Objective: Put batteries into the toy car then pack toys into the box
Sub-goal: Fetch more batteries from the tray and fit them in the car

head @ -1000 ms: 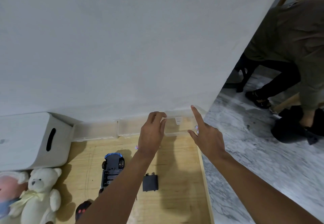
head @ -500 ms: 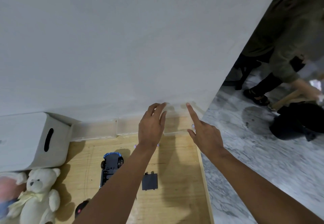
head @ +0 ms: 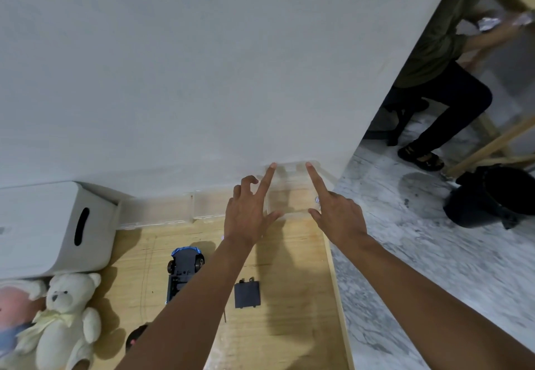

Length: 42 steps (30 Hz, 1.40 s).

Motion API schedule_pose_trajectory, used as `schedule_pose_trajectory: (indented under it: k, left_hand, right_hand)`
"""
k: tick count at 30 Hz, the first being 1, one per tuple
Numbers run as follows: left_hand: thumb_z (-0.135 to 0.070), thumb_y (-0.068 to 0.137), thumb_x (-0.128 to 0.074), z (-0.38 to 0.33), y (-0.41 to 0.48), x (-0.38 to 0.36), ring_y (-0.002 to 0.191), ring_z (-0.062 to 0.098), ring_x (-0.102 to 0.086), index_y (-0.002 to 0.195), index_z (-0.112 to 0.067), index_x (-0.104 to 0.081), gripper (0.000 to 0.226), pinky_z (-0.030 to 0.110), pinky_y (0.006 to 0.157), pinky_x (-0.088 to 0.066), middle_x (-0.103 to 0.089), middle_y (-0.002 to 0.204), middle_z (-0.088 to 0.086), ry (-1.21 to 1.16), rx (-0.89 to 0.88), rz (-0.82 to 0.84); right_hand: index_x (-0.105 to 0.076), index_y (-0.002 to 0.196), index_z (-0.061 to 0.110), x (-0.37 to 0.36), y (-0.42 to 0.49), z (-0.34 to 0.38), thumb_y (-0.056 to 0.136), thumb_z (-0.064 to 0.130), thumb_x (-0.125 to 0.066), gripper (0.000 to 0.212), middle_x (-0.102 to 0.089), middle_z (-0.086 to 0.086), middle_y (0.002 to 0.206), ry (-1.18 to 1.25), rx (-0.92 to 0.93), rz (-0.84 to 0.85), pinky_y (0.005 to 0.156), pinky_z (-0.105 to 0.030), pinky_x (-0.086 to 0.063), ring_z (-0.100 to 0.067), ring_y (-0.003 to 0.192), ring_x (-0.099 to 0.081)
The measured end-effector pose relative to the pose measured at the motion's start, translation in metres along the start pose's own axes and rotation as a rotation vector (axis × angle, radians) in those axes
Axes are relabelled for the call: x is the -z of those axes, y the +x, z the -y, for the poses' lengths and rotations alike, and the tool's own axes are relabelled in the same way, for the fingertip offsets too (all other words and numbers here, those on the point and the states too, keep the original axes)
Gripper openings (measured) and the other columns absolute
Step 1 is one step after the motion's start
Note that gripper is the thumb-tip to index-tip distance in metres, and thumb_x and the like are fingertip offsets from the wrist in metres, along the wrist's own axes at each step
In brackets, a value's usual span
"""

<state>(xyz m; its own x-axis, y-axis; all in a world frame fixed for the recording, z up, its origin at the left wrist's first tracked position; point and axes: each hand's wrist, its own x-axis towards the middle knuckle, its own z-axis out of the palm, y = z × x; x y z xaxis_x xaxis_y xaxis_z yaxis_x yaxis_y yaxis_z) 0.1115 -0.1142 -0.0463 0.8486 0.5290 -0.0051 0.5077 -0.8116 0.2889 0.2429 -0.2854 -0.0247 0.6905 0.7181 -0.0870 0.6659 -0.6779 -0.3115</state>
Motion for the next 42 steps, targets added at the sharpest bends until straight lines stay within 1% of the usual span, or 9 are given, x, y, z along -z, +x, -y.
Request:
schedule_pose_trajectory:
  k: [3,5,9,14,17,24,28,33,42]
  left_hand:
    - [-0.075,0.080,-0.067,-0.002,-0.002,0.000,0.106,0.025,-0.053,0.157,-0.052,0.014,0.114,0.037,0.071,-0.057,-0.043,0.134,0.005,0.008,0.025,-0.001]
    - [-0.073,0.079,-0.070,-0.003,-0.001,0.000,0.105,0.024,-0.053,0.158,-0.051,0.011,0.115,0.037,0.071,-0.057,-0.044,0.133,0.004,0.013,0.034,-0.004]
    - [-0.075,0.080,-0.068,-0.003,-0.001,-0.002,0.102,0.025,-0.052,0.158,-0.050,0.010,0.113,0.038,0.068,-0.058,-0.043,0.131,0.004,0.000,0.034,-0.005]
    - [-0.086,0.078,-0.043,-0.002,-0.002,-0.004,0.097,0.026,-0.054,0.161,-0.047,-0.001,0.102,0.039,0.062,-0.057,-0.046,0.127,0.006,-0.037,0.025,-0.015]
    - [-0.091,0.074,-0.029,-0.001,-0.002,-0.003,0.095,0.025,-0.054,0.161,-0.046,-0.002,0.102,0.036,0.061,-0.056,-0.048,0.126,0.006,-0.026,0.021,-0.023]
    - [-0.073,0.080,-0.066,0.000,-0.003,-0.004,0.101,0.024,-0.054,0.155,-0.053,0.016,0.112,0.039,0.069,-0.056,-0.045,0.130,0.005,-0.056,0.030,0.007]
    - [-0.078,0.081,-0.056,0.001,-0.002,-0.005,0.101,0.024,-0.053,0.154,-0.054,0.015,0.105,0.040,0.069,-0.057,-0.046,0.130,0.003,-0.079,0.027,0.000]
    - [-0.072,0.084,-0.064,0.000,-0.001,-0.004,0.100,0.024,-0.054,0.154,-0.055,0.014,0.107,0.040,0.069,-0.057,-0.046,0.130,0.004,-0.064,0.038,0.000]
    - [-0.073,0.082,-0.066,0.001,-0.002,-0.002,0.100,0.023,-0.054,0.150,-0.060,0.021,0.111,0.040,0.069,-0.057,-0.044,0.129,0.002,-0.111,0.034,0.014]
  right_hand:
    - [-0.012,0.155,0.037,0.005,0.002,0.004,0.096,0.029,-0.060,0.076,-0.053,0.021,0.079,0.077,0.013,0.029,0.061,-0.030,-0.052,-0.015,0.064,-0.061]
    - [-0.039,0.133,0.028,0.005,0.003,0.006,0.096,0.029,-0.056,0.041,-0.047,0.017,0.063,0.213,0.035,0.042,0.056,-0.029,-0.043,-0.013,0.054,-0.051]
    - [-0.050,0.102,0.023,-0.001,0.018,0.007,0.098,0.027,-0.056,0.009,-0.061,0.003,0.071,0.408,0.039,0.137,0.051,-0.030,-0.045,-0.013,0.060,-0.057]
    - [-0.063,0.078,0.014,-0.008,0.048,0.007,0.094,0.040,-0.066,0.031,-0.063,-0.002,0.070,0.417,0.021,0.196,0.056,-0.030,-0.045,-0.017,0.062,-0.059]
    - [-0.067,0.072,0.018,-0.008,0.061,0.008,0.091,0.041,-0.071,0.030,-0.068,-0.005,0.068,0.473,0.011,0.281,0.049,-0.022,-0.044,-0.009,0.052,-0.060]
    - [-0.078,0.083,0.017,-0.016,0.078,0.014,0.089,0.025,-0.073,0.011,-0.072,0.001,0.076,0.494,0.086,0.353,0.054,-0.022,-0.050,-0.008,0.059,-0.067]
    - [-0.081,0.090,0.016,-0.022,0.083,0.018,0.091,0.029,-0.073,0.015,-0.069,0.010,0.076,0.471,0.127,0.363,0.067,-0.028,-0.054,-0.007,0.067,-0.064]
    - [-0.081,0.092,0.022,-0.028,0.084,0.017,0.094,0.035,-0.068,0.018,-0.076,0.004,0.093,0.407,0.167,0.358,0.076,-0.029,-0.050,-0.015,0.085,-0.064]
    - [-0.077,0.090,0.023,-0.022,0.090,0.014,0.087,0.023,-0.071,0.006,-0.066,0.002,0.082,0.215,0.156,0.371,0.072,-0.028,-0.052,-0.015,0.076,-0.060]
